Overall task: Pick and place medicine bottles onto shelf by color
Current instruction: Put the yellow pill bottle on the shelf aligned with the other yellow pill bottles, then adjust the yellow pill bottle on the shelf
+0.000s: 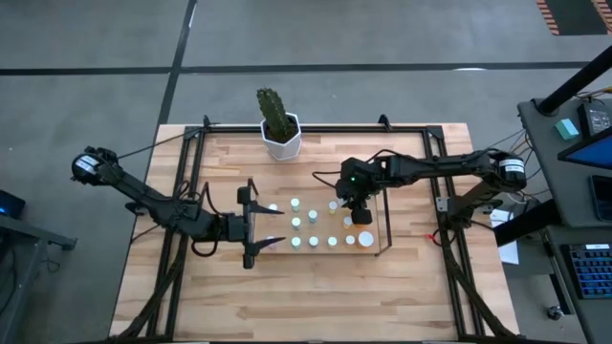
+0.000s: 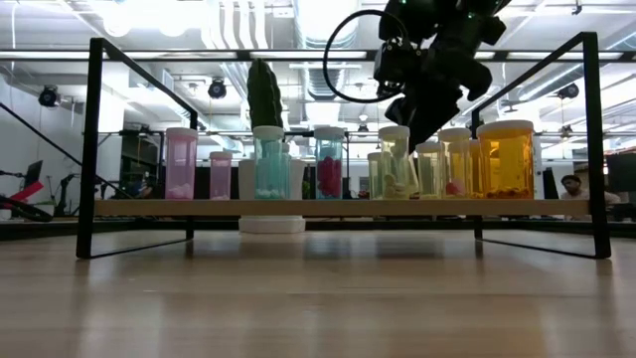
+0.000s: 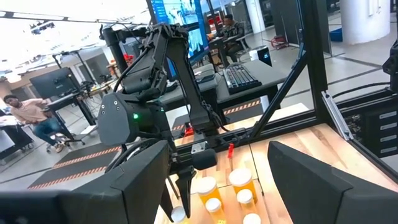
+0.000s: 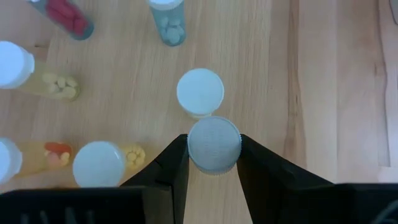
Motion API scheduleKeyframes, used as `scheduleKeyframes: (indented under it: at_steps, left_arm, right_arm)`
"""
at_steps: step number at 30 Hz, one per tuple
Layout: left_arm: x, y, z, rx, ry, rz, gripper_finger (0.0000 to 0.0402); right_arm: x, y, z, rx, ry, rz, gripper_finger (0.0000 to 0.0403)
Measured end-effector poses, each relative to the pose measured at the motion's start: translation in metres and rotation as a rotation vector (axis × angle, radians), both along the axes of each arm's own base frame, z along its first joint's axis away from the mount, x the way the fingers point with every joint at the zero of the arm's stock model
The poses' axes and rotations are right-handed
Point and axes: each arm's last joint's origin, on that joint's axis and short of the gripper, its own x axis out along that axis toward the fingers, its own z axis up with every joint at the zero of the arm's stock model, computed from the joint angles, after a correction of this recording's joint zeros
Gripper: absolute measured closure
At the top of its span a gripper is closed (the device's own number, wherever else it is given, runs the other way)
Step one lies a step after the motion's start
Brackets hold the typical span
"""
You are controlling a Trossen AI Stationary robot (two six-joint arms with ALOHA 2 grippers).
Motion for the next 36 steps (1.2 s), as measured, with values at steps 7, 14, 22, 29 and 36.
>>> scheduleKeyframes:
  at_steps: [7,14,22,29,36]
  left_arm:
    - [0.000,0.000,0.000,0.009,0.000,0.002,0.0143]
    - [0.000,0.000,0.000,0.009,0.000,0.003,0.0143]
    - [0.000,0.000,0.000,0.009,0.001,0.003,0.0143]
    - [0.000,0.000,0.000,0.009,0.001,0.003,0.0143]
    - [0.000,0.000,0.000,0.009,0.000,0.003,0.0143]
  right_arm:
    - [0.004,-0.001,-0.008,0.006,0.021,-0.006,0.0294]
    - [0.005,-0.001,-0.011,0.010,0.031,-0.009,0.0294]
    - [0.004,-0.001,-0.010,0.016,0.035,-0.022,0.0286]
    - [0.003,-0.001,-0.011,0.023,0.044,-0.033,0.0243]
    - [0.002,0.000,-0.009,0.024,0.045,-0.033,0.0222]
